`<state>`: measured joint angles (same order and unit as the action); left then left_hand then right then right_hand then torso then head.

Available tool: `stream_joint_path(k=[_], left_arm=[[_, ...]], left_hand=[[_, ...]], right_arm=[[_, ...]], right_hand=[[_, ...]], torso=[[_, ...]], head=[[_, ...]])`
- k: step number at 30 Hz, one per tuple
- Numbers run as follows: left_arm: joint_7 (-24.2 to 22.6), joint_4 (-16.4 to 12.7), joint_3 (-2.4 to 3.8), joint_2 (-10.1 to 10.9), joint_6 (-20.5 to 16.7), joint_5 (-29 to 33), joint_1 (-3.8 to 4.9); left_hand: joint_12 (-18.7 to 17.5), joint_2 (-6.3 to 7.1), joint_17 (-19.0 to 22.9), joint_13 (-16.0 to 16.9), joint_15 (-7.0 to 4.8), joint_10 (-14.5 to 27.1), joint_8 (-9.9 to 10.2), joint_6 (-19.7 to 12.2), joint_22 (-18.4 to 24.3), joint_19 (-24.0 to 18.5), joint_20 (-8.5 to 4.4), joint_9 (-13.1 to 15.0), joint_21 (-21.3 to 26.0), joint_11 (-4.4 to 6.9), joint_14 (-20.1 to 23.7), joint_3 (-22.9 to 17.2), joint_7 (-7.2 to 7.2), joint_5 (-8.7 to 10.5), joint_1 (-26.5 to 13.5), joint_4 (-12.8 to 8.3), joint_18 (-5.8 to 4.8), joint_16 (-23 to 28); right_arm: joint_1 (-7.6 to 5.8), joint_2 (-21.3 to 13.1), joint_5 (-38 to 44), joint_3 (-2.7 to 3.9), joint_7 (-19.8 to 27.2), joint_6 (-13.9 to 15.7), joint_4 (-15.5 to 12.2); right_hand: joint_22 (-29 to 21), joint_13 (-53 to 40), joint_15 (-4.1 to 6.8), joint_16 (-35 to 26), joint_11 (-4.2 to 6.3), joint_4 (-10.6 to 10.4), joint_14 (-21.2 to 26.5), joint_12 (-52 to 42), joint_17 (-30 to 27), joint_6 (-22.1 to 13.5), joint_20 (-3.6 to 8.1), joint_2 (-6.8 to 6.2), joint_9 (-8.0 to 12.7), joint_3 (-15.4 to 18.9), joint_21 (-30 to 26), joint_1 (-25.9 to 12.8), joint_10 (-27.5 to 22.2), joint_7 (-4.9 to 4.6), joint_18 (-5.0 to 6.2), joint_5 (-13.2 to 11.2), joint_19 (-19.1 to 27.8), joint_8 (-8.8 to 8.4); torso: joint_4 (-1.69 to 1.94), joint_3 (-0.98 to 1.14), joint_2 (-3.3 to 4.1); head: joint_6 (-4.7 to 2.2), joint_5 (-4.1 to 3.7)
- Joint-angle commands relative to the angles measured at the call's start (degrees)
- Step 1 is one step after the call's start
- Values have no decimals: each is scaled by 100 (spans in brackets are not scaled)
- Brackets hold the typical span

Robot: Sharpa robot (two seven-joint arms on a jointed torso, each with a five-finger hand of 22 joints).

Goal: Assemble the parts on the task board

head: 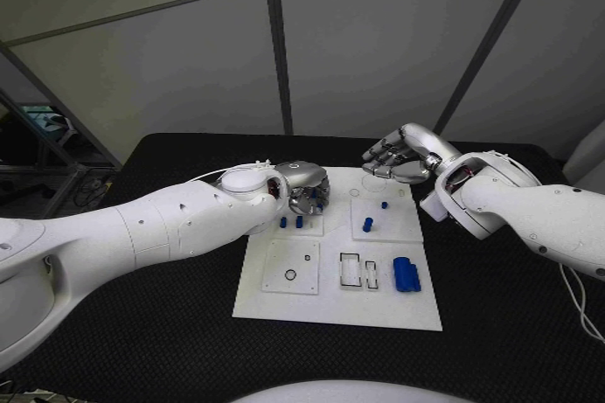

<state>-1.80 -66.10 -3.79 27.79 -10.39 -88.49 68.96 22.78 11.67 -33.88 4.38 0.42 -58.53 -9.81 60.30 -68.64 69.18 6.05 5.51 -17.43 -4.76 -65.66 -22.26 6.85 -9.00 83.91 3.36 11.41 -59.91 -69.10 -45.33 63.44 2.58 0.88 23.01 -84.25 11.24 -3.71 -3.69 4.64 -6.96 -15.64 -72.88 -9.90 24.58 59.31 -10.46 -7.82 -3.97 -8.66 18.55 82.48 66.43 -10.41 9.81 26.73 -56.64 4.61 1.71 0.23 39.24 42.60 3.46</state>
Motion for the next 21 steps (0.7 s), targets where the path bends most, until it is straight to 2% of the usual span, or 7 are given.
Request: stream_joint_path(k=[1, 5, 11, 13, 17, 21], left_arm=[[104, 12, -1, -1, 123, -47, -1], [118, 2, -1, 5, 108, -47, -4], [162, 3, 0, 9, 178, -47, -7], [168, 3, 0, 10, 199, -47, -7], [165, 11, 0, 7, 228, -47, -8], [152, 19, 1, 0, 241, -47, -8]], left_hand=[[-72, 21, 103, -41, 50, 87, 29, 28, -40, 13, 15, -23, -42, -46, 55, -62, 8, 28, -88, -16, -128, -2], [-147, 57, 152, -74, 74, 198, 43, 39, -83, -7, 32, -44, -56, -77, 87, -76, 14, 33, -135, -41, -132, -6], [-108, 8, 176, -59, 62, 76, 55, 58, -139, 12, 36, -66, -95, -59, 41, -143, 39, 27, -135, -76, -121, -68], [-57, -29, -29, -45, 29, -60, 55, 88, -187, 40, 22, -76, -136, -17, -105, -204, 55, 27, -122, -107, -108, -238], [50, -120, -712, -12, -43, -327, 36, 186, -313, 122, -23, -84, -253, 75, -524, -342, 43, 27, -109, -166, -97, -730], [69, -174, -947, -9, -70, -413, 23, 261, -419, 159, -55, -88, -339, 104, -674, -460, 34, 24, -92, -228, -100, -929]], right_arm=[[-10, 8, -17, 4, 70, -28, -1], [-10, 8, -19, 4, 70, -32, 0], [-10, 12, -20, 4, 72, -34, 2], [-10, 13, -21, 4, 72, -36, 4], [-10, 16, -23, 4, 74, -38, 6], [-10, 18, -25, 4, 75, -39, 6]], right_hand=[[-7, 8, -18, -18, 5, 18, 38, 20, -7, 33, -49, -18, -4, -15, -20, 55, -41, -18, 66, 24, 6, 2], [-9, 8, -19, -21, 4, 18, 41, 19, -9, 34, -50, -17, -4, -17, -23, 56, -40, -18, 66, 24, 7, 2], [-9, 8, -19, -21, 4, 18, 41, 19, -9, 34, -50, -17, -4, -17, -23, 56, -40, -18, 66, 24, 7, 2], [-9, 8, -19, -21, 4, 18, 41, 19, -9, 34, -50, -17, -4, -17, -23, 56, -40, -18, 66, 24, 7, 2], [-9, 8, -19, -21, 4, 18, 41, 19, -9, 34, -50, -17, -4, -17, -23, 56, -40, -18, 66, 24, 7, 2], [-13, 7, -21, -29, 4, 19, 46, 19, -15, 37, -52, -13, -5, -21, -31, 58, -38, -19, 65, 24, 8, 3]], torso=[[-1, -1, 0], [0, -2, 2], [-2, 2, 4], [-2, 1, 2], [-2, 1, 0], [-5, 2, 1]], head=[[4, 5], [-2, 6], [-1, 10], [-2, 11], [-3, 14], [-5, 13]])
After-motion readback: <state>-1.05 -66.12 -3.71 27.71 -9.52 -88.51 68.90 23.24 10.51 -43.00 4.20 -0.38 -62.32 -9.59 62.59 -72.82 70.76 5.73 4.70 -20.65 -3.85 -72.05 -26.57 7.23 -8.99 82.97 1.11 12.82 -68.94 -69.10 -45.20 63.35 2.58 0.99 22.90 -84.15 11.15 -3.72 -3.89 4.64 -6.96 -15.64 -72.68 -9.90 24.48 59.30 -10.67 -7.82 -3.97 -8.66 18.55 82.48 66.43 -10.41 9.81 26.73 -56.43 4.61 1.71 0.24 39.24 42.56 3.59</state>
